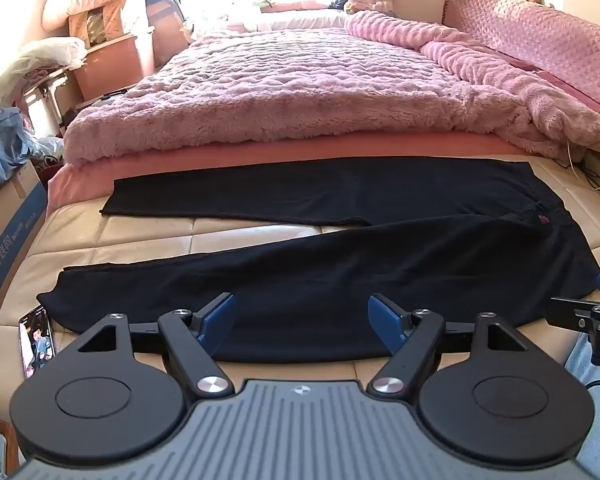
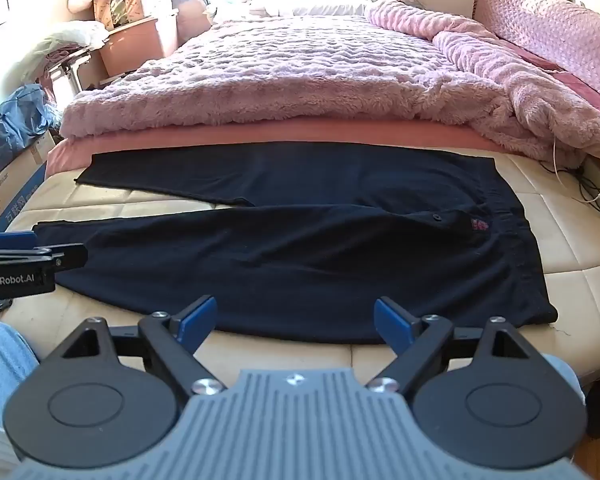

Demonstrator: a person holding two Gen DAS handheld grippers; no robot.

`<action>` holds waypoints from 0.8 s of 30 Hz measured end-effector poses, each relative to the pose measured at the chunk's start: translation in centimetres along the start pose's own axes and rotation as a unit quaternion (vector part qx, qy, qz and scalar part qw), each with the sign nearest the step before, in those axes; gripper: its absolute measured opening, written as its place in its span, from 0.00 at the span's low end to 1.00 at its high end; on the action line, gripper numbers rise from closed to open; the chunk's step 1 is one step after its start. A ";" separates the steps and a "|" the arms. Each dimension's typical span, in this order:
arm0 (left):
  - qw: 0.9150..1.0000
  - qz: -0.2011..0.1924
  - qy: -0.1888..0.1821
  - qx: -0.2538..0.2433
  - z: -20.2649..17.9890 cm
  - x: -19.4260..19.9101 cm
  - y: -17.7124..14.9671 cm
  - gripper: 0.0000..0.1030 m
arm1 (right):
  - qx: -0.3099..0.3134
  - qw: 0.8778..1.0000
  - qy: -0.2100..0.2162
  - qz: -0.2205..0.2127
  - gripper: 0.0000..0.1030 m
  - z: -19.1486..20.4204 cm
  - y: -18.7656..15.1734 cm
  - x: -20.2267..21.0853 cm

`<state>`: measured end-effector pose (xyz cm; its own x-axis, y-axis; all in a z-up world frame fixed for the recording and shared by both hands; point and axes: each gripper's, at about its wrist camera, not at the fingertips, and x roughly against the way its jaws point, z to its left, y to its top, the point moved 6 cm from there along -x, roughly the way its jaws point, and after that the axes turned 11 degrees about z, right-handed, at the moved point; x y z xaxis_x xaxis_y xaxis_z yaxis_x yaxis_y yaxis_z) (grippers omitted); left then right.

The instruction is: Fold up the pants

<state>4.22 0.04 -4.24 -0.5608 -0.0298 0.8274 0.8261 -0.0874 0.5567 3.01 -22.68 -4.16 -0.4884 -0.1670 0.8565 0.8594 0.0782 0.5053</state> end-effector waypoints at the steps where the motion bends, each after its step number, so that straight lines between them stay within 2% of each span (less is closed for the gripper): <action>1: 1.000 0.000 0.001 0.001 0.0 0.0 0.0 0.86 | 0.000 1.000 0.000 -0.001 0.80 0.0 0.0 0.0; 14: 1.000 0.005 -0.003 0.002 -0.4 0.0 0.0 0.86 | 0.005 1.000 -0.002 -0.001 0.80 1.0 -0.1 -0.2; 24: 1.000 0.005 -0.004 0.002 -0.3 0.0 0.0 0.86 | 0.010 1.000 0.001 0.001 0.80 0.3 0.2 0.0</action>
<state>4.26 -0.29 -4.25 -0.5517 -0.0232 0.8337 0.8321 -0.0831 0.5483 3.13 -22.36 -3.99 -0.4867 -0.1690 0.8571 0.8571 0.0973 0.5059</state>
